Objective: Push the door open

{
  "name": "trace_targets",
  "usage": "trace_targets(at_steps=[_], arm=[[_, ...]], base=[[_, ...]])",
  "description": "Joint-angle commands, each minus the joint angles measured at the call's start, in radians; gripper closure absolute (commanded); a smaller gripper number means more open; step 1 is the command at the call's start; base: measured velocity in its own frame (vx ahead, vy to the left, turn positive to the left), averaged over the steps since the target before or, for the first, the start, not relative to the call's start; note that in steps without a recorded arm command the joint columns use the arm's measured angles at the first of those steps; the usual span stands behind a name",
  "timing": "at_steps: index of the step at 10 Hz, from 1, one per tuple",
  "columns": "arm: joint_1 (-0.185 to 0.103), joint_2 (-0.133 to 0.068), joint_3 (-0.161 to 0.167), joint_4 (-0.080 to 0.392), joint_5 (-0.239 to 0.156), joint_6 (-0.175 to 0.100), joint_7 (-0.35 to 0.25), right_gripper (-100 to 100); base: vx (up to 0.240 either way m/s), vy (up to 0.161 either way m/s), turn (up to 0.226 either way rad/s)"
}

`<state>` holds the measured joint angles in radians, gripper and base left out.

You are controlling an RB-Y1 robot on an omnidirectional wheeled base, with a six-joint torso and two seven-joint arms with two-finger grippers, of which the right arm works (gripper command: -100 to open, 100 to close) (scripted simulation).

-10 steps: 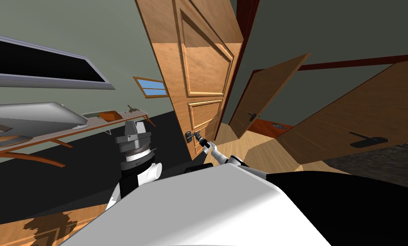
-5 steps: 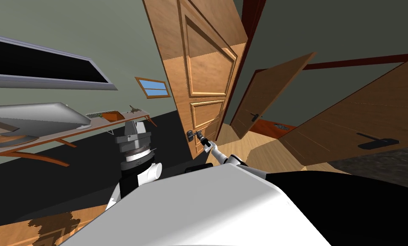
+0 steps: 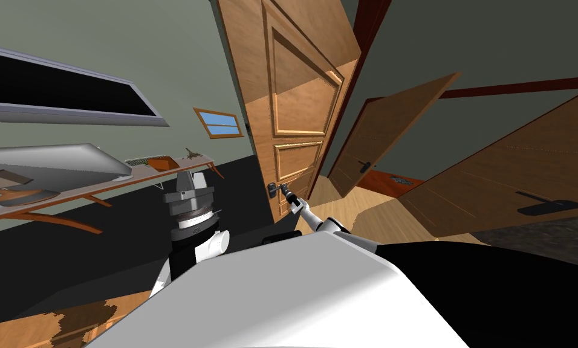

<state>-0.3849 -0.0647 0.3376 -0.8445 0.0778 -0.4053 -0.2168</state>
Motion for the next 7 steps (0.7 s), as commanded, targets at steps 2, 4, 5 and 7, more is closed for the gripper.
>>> trace_targets(at_steps=[2,4,5,7], arm=[[-0.002,-0.010,-0.047,-0.008,0.005,0.007,0.002,100],[-0.006,-0.007,-0.078,0.004,0.010,0.004,0.003,100],[-0.009,-0.005,-0.092,0.009,0.012,0.003,0.003,100],[-0.015,0.000,-0.133,0.025,0.019,-0.001,0.004,100]], base=[[0.027,0.077,0.030],[0.039,0.086,0.017],[0.045,0.091,0.016],[0.047,0.102,0.015]])
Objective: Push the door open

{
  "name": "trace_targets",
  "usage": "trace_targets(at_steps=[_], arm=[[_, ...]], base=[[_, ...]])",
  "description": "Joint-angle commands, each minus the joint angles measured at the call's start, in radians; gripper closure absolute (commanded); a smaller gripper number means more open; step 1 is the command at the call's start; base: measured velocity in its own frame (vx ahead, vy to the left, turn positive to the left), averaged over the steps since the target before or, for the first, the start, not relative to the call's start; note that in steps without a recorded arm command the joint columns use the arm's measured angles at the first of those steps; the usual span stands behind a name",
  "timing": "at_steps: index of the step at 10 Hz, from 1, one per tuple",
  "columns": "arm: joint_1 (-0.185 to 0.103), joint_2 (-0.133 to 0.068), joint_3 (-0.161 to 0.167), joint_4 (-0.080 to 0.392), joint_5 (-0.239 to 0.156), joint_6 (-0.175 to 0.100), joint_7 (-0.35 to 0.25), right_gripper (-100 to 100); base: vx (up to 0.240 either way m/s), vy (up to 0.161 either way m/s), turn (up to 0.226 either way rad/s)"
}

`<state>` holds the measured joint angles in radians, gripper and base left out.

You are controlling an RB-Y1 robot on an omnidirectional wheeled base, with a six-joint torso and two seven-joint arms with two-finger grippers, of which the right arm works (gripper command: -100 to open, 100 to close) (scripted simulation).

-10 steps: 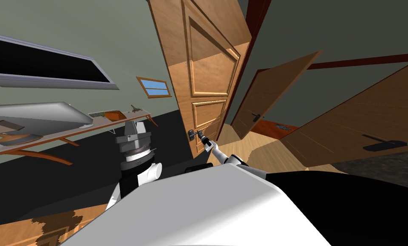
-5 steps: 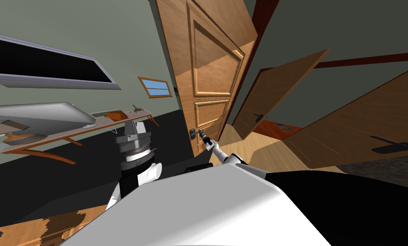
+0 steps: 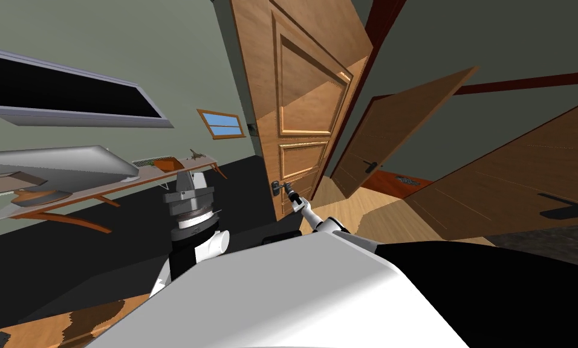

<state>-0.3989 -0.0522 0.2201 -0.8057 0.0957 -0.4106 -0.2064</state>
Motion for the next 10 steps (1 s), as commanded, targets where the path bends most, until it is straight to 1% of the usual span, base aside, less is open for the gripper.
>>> trace_targets(at_steps=[1,2,3,4,5,6,7,10], arm=[[-0.005,-0.008,-0.040,-0.005,0.005,0.002,-0.005,100],[-0.008,-0.004,-0.060,0.003,0.008,0.000,-0.004,100],[-0.008,-0.004,-0.060,0.003,0.008,0.000,-0.004,100],[-0.013,0.003,-0.094,0.016,0.014,-0.003,-0.003,100],[-0.015,0.006,-0.107,0.021,0.016,-0.004,-0.003,100],[-0.005,-0.005,-0.099,0.005,0.013,0.006,-0.006,100],[-0.006,-0.012,-0.117,0.007,0.009,0.006,0.000,100],[-0.006,-0.018,-0.140,0.010,0.002,0.005,0.010,100]], base=[[0.067,0.167,0.032],[0.068,0.192,0.010],[0.040,0.112,-0.023],[0.038,0.118,0.032],[0.057,0.148,0.002],[0.032,0.053,-0.043],[0.078,0.083,-0.056],[0.113,0.123,-0.056]])
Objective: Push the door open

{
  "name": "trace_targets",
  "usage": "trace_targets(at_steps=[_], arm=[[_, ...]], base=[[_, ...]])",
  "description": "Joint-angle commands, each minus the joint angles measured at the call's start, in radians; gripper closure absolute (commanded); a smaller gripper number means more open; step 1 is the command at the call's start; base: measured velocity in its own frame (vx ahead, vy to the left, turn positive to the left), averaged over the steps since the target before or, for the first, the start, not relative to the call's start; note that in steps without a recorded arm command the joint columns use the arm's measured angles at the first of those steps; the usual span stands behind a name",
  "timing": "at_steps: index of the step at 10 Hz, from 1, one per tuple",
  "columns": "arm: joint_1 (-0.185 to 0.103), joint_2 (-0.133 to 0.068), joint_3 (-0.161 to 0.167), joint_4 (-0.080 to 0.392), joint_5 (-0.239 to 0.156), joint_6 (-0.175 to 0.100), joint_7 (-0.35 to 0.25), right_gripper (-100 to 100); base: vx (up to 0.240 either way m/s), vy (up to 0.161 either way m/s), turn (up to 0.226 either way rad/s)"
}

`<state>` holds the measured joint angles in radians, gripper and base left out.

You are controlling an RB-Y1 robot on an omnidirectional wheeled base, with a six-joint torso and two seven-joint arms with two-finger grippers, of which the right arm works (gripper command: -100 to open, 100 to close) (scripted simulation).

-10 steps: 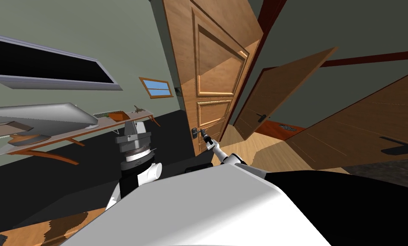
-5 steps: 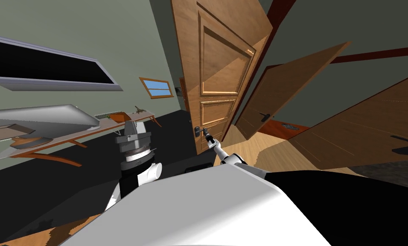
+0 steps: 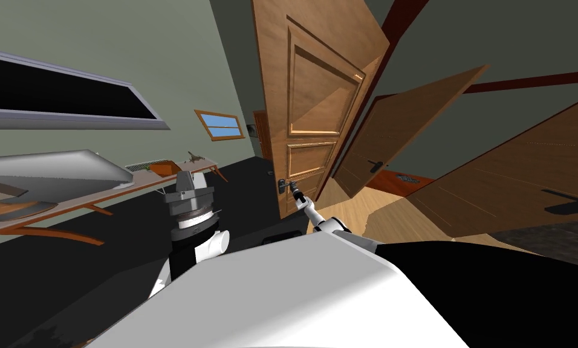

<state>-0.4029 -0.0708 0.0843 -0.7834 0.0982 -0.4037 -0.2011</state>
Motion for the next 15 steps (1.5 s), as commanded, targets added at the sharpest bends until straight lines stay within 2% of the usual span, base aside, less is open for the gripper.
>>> trace_targets(at_steps=[1,6,9,10,11,15], arm=[[-0.002,-0.001,-0.011,-0.011,-0.002,-0.003,0.008,100],[-0.002,-0.005,-0.068,-0.003,-0.019,-0.005,0.032,100],[-0.002,-0.004,-0.090,0.000,-0.025,-0.006,0.042,100],[0.000,-0.014,-0.093,0.002,-0.025,-0.005,0.040,100],[-0.001,-0.020,-0.109,0.003,-0.030,-0.006,0.046,100],[-0.001,-0.027,-0.137,0.007,-0.039,-0.007,0.057,100]], base=[[0.119,0.135,-0.043],[0.146,0.149,-0.066],[0.122,0.135,-0.057],[0.046,0.046,-0.052],[0.102,0.044,-0.051],[0.134,0.121,-0.057]])
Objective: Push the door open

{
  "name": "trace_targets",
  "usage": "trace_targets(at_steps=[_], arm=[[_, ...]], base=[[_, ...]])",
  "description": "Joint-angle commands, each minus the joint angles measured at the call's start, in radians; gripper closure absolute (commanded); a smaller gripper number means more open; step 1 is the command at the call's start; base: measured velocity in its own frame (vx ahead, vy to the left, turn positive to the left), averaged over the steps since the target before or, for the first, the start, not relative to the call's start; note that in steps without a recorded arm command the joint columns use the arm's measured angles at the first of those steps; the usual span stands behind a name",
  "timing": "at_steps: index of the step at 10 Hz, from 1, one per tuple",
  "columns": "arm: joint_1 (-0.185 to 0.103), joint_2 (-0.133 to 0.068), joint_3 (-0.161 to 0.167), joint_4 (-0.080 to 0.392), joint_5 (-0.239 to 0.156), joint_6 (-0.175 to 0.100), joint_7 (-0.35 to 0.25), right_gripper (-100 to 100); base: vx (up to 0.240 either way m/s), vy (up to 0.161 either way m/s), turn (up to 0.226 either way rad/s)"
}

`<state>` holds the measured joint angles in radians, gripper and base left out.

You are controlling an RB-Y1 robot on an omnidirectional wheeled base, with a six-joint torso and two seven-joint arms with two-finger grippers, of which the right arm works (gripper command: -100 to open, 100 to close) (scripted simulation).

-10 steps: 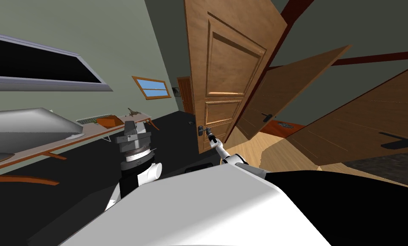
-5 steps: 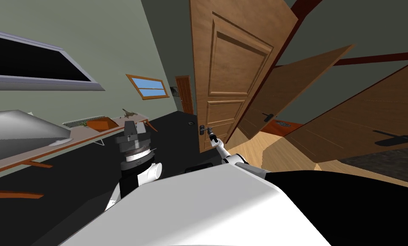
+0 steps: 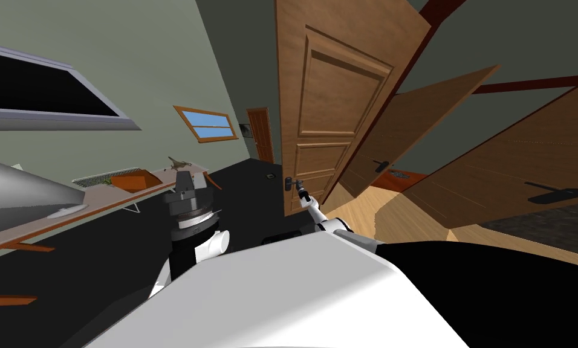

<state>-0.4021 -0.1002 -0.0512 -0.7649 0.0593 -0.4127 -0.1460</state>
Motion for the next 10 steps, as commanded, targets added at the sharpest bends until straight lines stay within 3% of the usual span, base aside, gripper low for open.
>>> trace_targets(at_steps=[1,8,10], arm=[[-0.002,-0.001,-0.015,-0.009,-0.005,0.002,0.008,100],[-0.002,-0.012,-0.077,0.000,-0.024,-0.001,0.033,100],[0.004,-0.029,-0.098,0.004,-0.030,-0.002,0.037,100]], base=[[0.147,0.148,-0.075],[0.146,0.125,-0.060],[0.104,0.046,-0.065]])
